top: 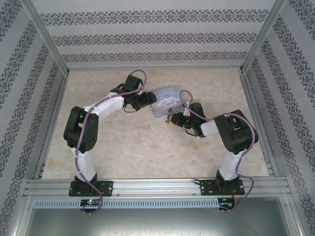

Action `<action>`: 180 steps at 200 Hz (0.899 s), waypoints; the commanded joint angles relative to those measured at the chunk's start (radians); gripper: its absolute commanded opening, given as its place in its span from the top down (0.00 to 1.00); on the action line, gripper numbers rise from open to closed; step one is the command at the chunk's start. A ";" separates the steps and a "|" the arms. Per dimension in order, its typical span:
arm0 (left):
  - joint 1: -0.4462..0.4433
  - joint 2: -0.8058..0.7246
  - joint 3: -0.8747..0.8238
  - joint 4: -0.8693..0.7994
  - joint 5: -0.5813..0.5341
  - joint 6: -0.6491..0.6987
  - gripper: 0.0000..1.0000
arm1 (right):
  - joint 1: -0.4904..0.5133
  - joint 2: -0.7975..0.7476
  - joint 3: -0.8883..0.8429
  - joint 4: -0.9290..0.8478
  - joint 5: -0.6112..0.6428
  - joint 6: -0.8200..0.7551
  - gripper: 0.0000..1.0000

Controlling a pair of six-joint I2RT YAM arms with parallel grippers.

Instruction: Unlock a padlock with a key

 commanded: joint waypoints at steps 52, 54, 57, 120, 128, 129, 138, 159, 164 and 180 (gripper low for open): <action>-0.066 0.057 0.063 -0.119 -0.170 0.124 0.30 | -0.012 -0.031 -0.035 0.068 0.026 0.095 1.00; -0.067 0.059 0.063 -0.119 -0.172 0.125 0.30 | -0.013 -0.032 -0.036 0.069 0.026 0.096 1.00; -0.070 0.060 0.062 -0.119 -0.175 0.127 0.30 | -0.013 -0.032 -0.036 0.070 0.026 0.099 1.00; -0.102 0.071 0.022 -0.106 -0.204 0.120 0.30 | -0.027 -0.026 -0.061 0.141 0.043 0.214 1.00; -0.105 0.072 0.015 -0.101 -0.204 0.116 0.30 | -0.027 -0.025 -0.060 0.147 0.047 0.226 1.00; -0.105 0.072 0.014 -0.101 -0.204 0.116 0.30 | -0.027 -0.025 -0.061 0.148 0.047 0.228 1.00; -0.108 0.073 0.007 -0.097 -0.205 0.115 0.30 | -0.026 -0.027 -0.061 0.153 0.053 0.243 1.00; -0.113 0.075 -0.006 -0.091 -0.206 0.110 0.30 | -0.028 -0.023 -0.061 0.168 0.063 0.278 1.00; -0.114 0.075 -0.008 -0.091 -0.208 0.109 0.30 | -0.028 -0.021 -0.061 0.173 0.066 0.285 1.00; -0.117 0.080 -0.011 -0.091 -0.209 0.109 0.31 | -0.029 -0.020 -0.060 0.179 0.078 0.304 1.00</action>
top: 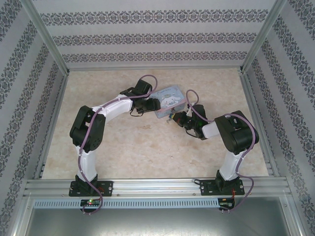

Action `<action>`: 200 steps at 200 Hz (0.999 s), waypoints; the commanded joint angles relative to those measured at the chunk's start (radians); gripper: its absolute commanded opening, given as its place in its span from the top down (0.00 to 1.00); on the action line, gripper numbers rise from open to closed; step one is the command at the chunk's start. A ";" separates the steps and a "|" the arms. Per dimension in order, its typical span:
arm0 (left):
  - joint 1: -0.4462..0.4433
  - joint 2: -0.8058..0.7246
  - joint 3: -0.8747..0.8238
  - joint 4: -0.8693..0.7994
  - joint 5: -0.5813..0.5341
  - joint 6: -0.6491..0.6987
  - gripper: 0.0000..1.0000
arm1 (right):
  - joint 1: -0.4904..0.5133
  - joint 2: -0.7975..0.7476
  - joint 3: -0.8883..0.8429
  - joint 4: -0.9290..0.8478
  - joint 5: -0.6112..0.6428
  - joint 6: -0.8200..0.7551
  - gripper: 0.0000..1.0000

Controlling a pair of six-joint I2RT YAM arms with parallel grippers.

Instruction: Unlock a padlock with a key

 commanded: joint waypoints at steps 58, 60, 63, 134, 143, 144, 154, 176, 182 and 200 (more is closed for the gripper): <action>-0.019 0.037 -0.046 -0.045 -0.037 0.004 0.33 | -0.034 -0.013 -0.011 0.076 0.086 0.116 1.00; -0.019 0.039 -0.047 -0.045 -0.037 0.004 0.33 | -0.034 -0.013 -0.010 0.077 0.086 0.116 1.00; -0.019 0.039 -0.047 -0.045 -0.037 0.004 0.33 | -0.037 -0.013 -0.010 0.076 0.087 0.119 1.00; -0.020 0.051 -0.045 -0.061 -0.036 0.010 0.34 | -0.074 -0.009 0.008 0.074 0.094 0.142 1.00; -0.021 0.051 -0.045 -0.062 -0.035 0.012 0.34 | -0.081 -0.009 0.012 0.069 0.093 0.143 1.00; -0.021 0.052 -0.044 -0.062 -0.035 0.012 0.34 | -0.081 -0.009 0.012 0.069 0.093 0.142 1.00; -0.021 0.055 -0.042 -0.065 -0.034 0.014 0.34 | -0.089 -0.008 0.018 0.065 0.090 0.140 1.00; -0.021 0.059 -0.037 -0.073 -0.034 0.015 0.35 | -0.105 -0.011 0.032 0.046 0.086 0.132 1.00; -0.021 0.060 -0.036 -0.072 -0.034 0.016 0.35 | -0.110 -0.010 0.037 0.042 0.085 0.129 1.00; -0.021 0.065 -0.030 -0.082 -0.034 0.018 0.35 | -0.124 -0.005 0.052 0.023 0.075 0.123 1.00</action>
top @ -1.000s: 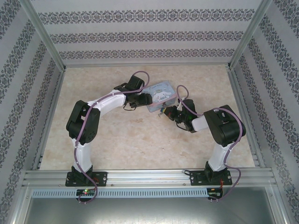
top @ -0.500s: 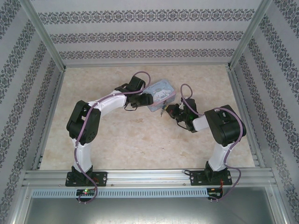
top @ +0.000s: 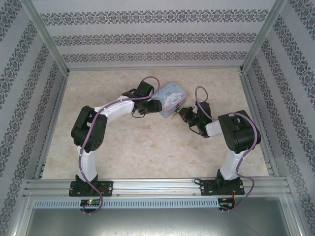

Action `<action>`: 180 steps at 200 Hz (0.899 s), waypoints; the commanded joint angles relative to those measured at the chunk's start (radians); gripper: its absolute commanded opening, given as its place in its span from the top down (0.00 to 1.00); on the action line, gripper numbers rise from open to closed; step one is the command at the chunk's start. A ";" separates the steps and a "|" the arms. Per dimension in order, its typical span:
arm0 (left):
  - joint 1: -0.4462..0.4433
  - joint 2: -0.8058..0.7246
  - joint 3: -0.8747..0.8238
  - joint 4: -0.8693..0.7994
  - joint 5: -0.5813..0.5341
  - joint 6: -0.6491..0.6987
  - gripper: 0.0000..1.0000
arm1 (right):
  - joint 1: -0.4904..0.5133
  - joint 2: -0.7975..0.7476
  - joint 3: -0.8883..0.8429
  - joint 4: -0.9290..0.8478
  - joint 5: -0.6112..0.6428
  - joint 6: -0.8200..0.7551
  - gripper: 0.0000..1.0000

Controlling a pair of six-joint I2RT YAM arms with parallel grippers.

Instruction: Unlock a padlock with a key

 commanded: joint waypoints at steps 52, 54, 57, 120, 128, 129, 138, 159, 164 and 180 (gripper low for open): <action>-0.005 0.047 -0.011 -0.105 -0.035 0.021 0.35 | -0.062 0.024 0.057 -0.039 0.004 -0.022 1.00; -0.005 0.044 -0.011 -0.105 -0.035 0.021 0.35 | -0.062 0.024 0.056 -0.039 0.004 -0.022 1.00; -0.005 0.043 -0.012 -0.104 -0.036 0.021 0.35 | -0.062 0.024 0.054 -0.039 0.004 -0.022 1.00; -0.005 -0.012 -0.013 -0.109 -0.025 0.018 0.33 | -0.149 -0.041 -0.016 -0.039 -0.018 -0.041 1.00; -0.004 -0.024 -0.017 -0.105 -0.024 0.015 0.33 | -0.170 -0.052 -0.031 -0.039 -0.024 -0.043 1.00; -0.004 -0.025 -0.018 -0.105 -0.023 0.015 0.33 | -0.173 -0.053 -0.033 -0.039 -0.026 -0.043 1.00; -0.004 -0.039 -0.024 -0.100 -0.020 0.010 0.33 | -0.197 -0.062 -0.050 -0.039 -0.033 -0.043 1.00; -0.006 -0.070 -0.045 -0.084 -0.011 -0.002 0.32 | -0.253 -0.081 -0.106 -0.039 -0.042 -0.031 1.00; -0.005 -0.078 -0.050 -0.081 -0.009 -0.004 0.32 | -0.266 -0.087 -0.119 -0.039 -0.042 -0.029 1.00; -0.005 -0.105 -0.067 -0.076 -0.007 -0.010 0.32 | -0.302 -0.113 -0.165 -0.039 -0.042 -0.015 1.00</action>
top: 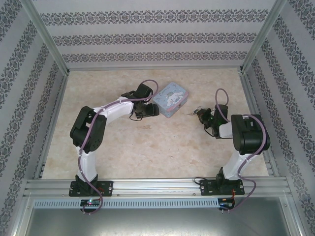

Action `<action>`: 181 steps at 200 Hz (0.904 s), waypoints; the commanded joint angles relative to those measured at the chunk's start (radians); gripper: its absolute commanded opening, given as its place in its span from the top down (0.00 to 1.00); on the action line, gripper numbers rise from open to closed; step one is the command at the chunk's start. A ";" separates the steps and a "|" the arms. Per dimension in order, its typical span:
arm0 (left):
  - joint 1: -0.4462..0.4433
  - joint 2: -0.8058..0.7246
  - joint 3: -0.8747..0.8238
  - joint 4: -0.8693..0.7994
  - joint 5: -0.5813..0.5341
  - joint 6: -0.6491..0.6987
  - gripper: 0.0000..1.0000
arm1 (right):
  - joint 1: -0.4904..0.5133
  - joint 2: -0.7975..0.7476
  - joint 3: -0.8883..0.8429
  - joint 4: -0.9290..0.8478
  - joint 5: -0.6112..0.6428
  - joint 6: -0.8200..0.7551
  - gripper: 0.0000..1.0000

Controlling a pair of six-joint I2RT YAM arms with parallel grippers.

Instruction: Unlock a padlock with a key

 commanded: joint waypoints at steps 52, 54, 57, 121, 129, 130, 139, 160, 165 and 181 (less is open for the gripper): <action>-0.003 -0.193 -0.103 -0.003 -0.018 -0.015 0.29 | -0.117 -0.195 -0.188 -0.061 -0.019 0.041 0.50; -0.003 -0.198 -0.105 -0.003 -0.019 -0.014 0.28 | -0.119 -0.203 -0.195 -0.064 -0.020 0.042 0.49; -0.003 -0.205 -0.109 -0.004 -0.021 -0.016 0.28 | -0.121 -0.214 -0.200 -0.072 -0.020 0.042 0.49; 0.011 -0.421 -0.188 -0.009 -0.116 0.021 0.11 | -0.146 -0.601 -0.185 -0.430 0.036 -0.021 0.02; 0.016 -0.443 -0.194 -0.016 -0.135 0.030 0.07 | -0.147 -0.658 -0.154 -0.510 0.051 -0.052 0.02; 0.017 -0.447 -0.195 -0.017 -0.137 0.031 0.07 | -0.147 -0.670 -0.147 -0.520 0.053 -0.056 0.02; 0.026 -0.471 -0.200 -0.024 -0.149 0.040 0.04 | -0.147 -0.717 -0.112 -0.601 0.073 -0.097 0.02; 0.044 -0.514 -0.208 -0.046 -0.203 0.063 0.01 | -0.147 -0.807 -0.026 -0.748 0.116 -0.203 0.02; 0.047 -0.524 -0.212 -0.048 -0.219 0.068 0.01 | -0.147 -0.819 -0.006 -0.775 0.128 -0.227 0.02; 0.058 -0.564 -0.240 -0.037 -0.291 0.080 0.00 | -0.144 -0.844 0.050 -0.833 0.160 -0.300 0.02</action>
